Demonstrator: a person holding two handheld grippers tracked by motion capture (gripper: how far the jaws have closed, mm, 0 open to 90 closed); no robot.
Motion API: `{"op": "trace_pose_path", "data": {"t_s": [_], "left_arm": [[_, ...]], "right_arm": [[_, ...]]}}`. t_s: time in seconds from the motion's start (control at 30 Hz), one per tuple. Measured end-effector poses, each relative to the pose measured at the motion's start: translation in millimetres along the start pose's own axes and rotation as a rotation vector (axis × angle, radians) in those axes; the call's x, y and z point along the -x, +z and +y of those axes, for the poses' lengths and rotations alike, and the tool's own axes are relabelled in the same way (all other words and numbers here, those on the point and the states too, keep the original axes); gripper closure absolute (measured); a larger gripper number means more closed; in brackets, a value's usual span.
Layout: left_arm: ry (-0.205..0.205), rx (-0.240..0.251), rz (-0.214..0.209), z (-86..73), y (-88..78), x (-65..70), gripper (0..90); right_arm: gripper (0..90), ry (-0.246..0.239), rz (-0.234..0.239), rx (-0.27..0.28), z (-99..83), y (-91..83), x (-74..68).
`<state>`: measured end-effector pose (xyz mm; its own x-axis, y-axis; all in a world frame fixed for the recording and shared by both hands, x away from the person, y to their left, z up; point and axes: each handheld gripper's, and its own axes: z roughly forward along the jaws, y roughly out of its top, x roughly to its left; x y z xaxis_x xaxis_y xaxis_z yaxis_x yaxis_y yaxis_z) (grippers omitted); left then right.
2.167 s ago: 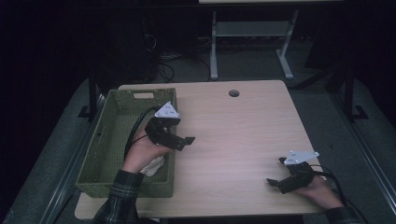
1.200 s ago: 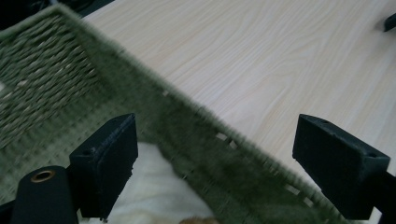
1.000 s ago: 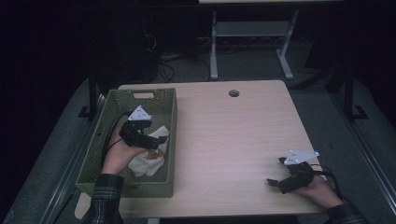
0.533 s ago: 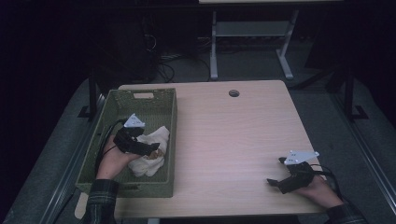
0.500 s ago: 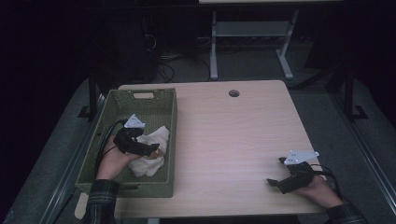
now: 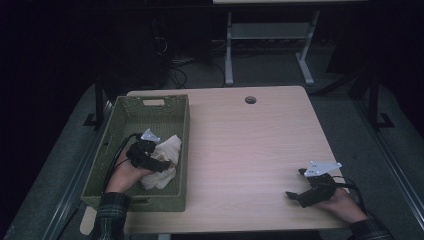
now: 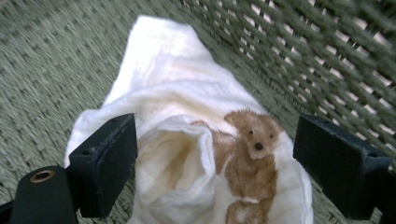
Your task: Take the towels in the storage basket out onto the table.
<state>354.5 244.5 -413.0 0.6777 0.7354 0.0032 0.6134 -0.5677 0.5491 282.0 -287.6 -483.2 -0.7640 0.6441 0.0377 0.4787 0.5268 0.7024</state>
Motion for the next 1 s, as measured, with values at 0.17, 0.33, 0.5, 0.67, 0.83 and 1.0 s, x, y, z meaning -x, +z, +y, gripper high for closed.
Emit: {"op": "trace_pose_path", "data": {"t_s": [0.17, 0.33, 0.5, 0.67, 0.83, 1.0], "left_arm": [[0.005, -0.066, 0.005, -2.4, 8.5, 0.7, 13.4], [0.010, -0.121, -0.011, -4.0, 15.9, 1.0, 13.6], [0.017, -0.156, -0.022, -4.9, 20.1, 1.4, 14.7], [0.012, -0.173, -0.016, -5.4, 20.8, 1.1, 22.7], [0.019, -0.189, -0.004, -4.9, 18.6, 2.2, 41.6], [-0.013, -0.208, -0.007, -3.2, 13.5, 1.4, 67.9]], "right_arm": [[1.5, -0.001, 0.000, 0.000, 0.0, 0.0, 0.0], [1.5, -0.001, 0.000, 0.000, 0.0, 0.0, 0.0], [1.4, 0.000, 0.000, 0.000, 0.0, 0.0, 0.0], [1.5, -0.001, 0.000, 0.000, -0.1, 0.0, 0.0], [1.4, 0.000, 0.000, 0.000, 0.0, 0.0, 0.0], [1.5, 0.000, -0.001, 0.002, -0.1, 0.1, -0.1]]}}
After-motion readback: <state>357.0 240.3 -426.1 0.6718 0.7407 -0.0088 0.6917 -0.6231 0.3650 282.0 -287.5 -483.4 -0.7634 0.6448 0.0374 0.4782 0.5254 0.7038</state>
